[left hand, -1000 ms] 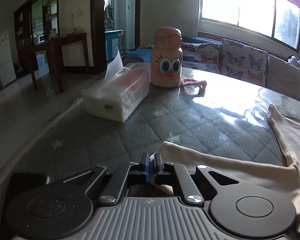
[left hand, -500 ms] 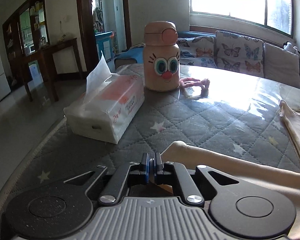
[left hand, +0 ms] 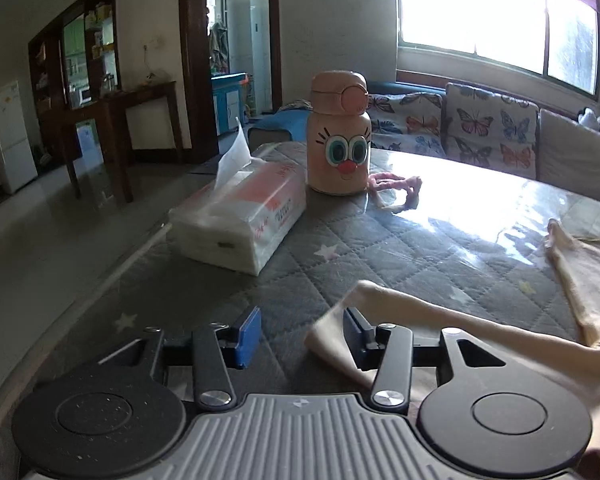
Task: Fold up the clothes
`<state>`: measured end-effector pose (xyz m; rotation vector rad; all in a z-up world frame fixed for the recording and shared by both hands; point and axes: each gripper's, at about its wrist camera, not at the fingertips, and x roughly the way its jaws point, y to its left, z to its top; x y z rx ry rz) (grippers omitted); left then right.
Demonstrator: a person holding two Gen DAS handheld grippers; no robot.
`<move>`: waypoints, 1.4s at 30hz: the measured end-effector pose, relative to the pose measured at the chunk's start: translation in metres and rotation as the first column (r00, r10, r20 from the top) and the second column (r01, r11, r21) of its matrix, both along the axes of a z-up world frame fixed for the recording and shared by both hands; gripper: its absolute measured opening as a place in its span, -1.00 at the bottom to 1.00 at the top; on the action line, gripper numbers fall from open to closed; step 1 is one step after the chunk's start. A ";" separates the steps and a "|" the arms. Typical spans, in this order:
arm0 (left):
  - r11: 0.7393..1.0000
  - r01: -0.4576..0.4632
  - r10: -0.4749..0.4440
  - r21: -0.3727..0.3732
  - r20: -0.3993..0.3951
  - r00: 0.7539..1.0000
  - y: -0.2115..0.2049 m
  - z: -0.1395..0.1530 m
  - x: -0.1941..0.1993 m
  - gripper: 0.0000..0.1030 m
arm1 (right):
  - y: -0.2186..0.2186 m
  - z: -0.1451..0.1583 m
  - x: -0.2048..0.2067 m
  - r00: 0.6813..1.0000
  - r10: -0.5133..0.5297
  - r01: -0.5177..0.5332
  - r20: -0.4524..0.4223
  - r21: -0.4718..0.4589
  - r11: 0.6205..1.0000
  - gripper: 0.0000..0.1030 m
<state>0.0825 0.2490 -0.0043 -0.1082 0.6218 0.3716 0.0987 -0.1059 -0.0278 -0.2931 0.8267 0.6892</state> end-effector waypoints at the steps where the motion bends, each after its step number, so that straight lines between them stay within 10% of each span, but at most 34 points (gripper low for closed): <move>1: 1.000 0.003 -0.003 -0.011 0.002 1.000 -0.002 0.001 -0.004 0.02 | 0.001 -0.004 -0.001 1.000 -0.002 0.002 -0.006 -0.003 1.000 0.41; 36: 0.996 -0.059 0.055 -0.059 -0.071 0.996 -0.010 -0.016 0.011 0.07 | 0.071 -0.021 0.019 0.997 0.082 -0.082 -0.006 0.027 0.996 0.50; 42: 0.996 -0.048 0.045 -0.073 -0.042 0.998 -0.014 -0.013 0.017 -0.80 | 0.066 -0.015 0.017 0.997 0.077 -0.077 0.005 0.052 0.996 0.50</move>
